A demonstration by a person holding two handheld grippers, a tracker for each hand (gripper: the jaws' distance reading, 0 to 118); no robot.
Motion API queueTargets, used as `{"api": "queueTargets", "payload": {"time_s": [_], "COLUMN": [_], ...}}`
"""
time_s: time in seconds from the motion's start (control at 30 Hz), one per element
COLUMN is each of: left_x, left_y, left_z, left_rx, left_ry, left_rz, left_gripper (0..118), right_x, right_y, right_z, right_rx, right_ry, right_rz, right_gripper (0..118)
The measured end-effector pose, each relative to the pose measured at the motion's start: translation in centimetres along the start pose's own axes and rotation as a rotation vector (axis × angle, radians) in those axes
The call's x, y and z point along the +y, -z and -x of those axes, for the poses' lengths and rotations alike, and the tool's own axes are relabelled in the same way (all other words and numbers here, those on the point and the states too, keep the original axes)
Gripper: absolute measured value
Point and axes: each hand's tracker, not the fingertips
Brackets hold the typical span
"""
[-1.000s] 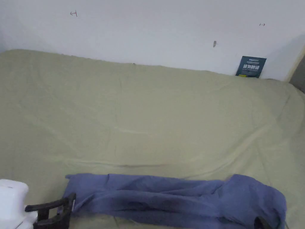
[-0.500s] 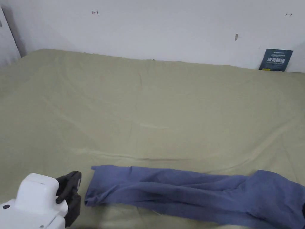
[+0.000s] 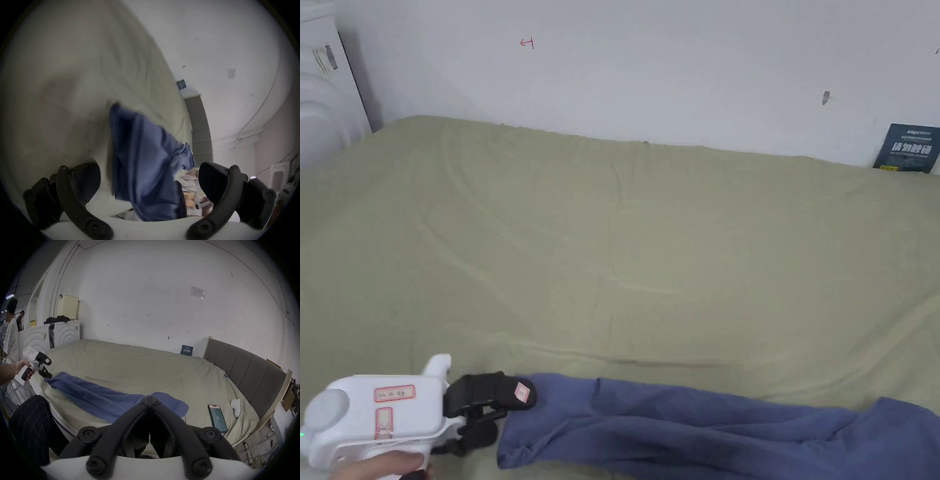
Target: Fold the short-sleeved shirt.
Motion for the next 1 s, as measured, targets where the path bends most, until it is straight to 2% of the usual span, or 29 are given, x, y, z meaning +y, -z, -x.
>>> {"api": "queueTargets", "payload": {"time_s": [0.07, 0.13, 0.17, 0.2, 0.23, 0.27, 0.3, 0.33, 0.37, 0.4, 0.43, 0.5, 0.57, 0.63, 0.73, 0.83, 0.93, 1.0], "left_x": [-0.3, -0.8, -0.8, -0.9, 1.9, 3.0, 3.6, 3.7, -0.1, 0.1, -0.3, -0.3, -0.4, 0.9, 2.1, 2.9, 3.0, 1.6], "left_y": [2.3, 1.9, 2.4, 2.8, 2.6, 2.7, 3.4, 4.7, 5.7, 4.9, 4.9, 4.8, 3.7, 2.1, -0.1, -2.8, -3.3, -2.6], "left_z": [2.2, 1.4, 1.5, 1.7, 5.5, 6.4, 7.1, 7.7, 5.2, 3.4, 2.3, 1.6, -0.3, -0.5, -3.4, -5.0, -7.1, -9.5], "left_rx": [-0.063, -0.226, -0.245, -0.255, -0.273, -0.268, -0.202, 0.056, 0.101, -0.132, -0.042, 0.061, 0.164, 0.128, 0.307, 0.309, 0.465, 0.488], "left_ry": [-0.014, 0.078, 0.048, -0.013, -0.045, -0.029, -0.042, -0.03, 0.015, -0.014, -0.024, 0.059, 0.081, 0.039, 0.125, 0.113, 0.207, 0.252], "left_rz": [0.044, -0.036, -0.048, -0.068, -0.084, -0.072, -0.055, -0.017, -0.018, -0.082, -0.098, -0.101, -0.176, -0.211, -0.314, -0.388, -0.363, -0.345], "left_gripper": [118, 118, 108, 64, 4, 2, 2, 2, 2, 2, 2, 2, 2, 2, 2, 2, 2, 2], "right_x": [-0.1, -0.6, -0.7, -0.8, -0.8, -0.9, -1.0, -1.0, -1.0, -1.0, -1.0, -1.0, -1.0, -1.1, -0.9, -0.7, -0.6, -0.3], "right_y": [0.3, 0.6, 0.8, 0.9, 1.1, 1.3, 1.4, 1.5, 1.6, 1.5, 1.4, 1.2, 1.2, 1.3, 1.1, 0.9, 0.8, 0.5], "right_z": [0.1, 0.2, 0.4, 0.6, 0.8, 1.1, 1.3, 1.4, 1.6, 1.9, 2.0, 2.2, 2.2, 2.3, 2.0, 1.6, 1.6, 1.7], "right_rx": [0.0, 0.012, 0.018, 0.019, 0.019, 0.025, 0.031, 0.039, 0.047, 0.051, 0.052, 0.055, 0.07, 0.067, 0.08, 0.115, 0.129, 0.141], "right_ry": [-0.007, -0.009, -0.019, -0.031, -0.042, -0.051, -0.056, -0.059, -0.067, -0.079, -0.092, -0.106, -0.106, -0.12, -0.1, -0.055, -0.047, -0.046], "right_rz": [0.019, 0.029, 0.038, 0.042, 0.047, 0.054, 0.06, 0.065, 0.071, 0.069, 0.066, 0.057, 0.059, 0.061, 0.054, 0.049, 0.043, 0.032], "right_gripper": [0, 0, 0, 0, 0, 0, 0, 0, 0, 0, 0, 0, 0, 0, 0, 0, 0, 0]}}
